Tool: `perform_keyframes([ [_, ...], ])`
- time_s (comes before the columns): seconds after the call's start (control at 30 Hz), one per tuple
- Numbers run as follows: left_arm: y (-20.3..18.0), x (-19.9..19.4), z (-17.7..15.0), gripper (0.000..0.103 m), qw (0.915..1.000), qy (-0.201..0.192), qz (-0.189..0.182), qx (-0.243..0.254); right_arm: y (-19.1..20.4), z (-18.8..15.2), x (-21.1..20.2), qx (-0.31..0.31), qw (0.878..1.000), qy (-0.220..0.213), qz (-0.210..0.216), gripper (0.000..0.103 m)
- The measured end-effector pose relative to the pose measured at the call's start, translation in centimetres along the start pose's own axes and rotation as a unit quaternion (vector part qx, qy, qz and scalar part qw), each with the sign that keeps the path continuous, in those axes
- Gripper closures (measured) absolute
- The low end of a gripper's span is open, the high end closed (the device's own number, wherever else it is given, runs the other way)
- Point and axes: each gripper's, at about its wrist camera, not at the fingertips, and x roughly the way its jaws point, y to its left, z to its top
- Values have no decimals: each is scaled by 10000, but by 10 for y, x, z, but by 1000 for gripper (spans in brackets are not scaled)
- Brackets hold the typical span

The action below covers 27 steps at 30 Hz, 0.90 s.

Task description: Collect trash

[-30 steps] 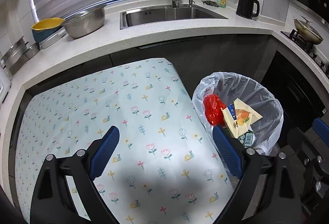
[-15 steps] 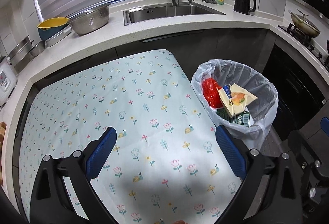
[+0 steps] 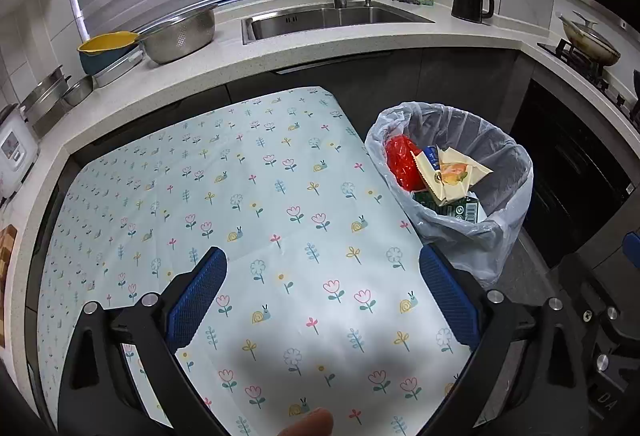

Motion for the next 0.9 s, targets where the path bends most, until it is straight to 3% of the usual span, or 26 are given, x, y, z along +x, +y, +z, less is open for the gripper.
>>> perform_keyframes([
  [0.9,-8,-2,-6,10,9999,-127,114,0,-1,-6,3,-163,9999,22,33,6],
])
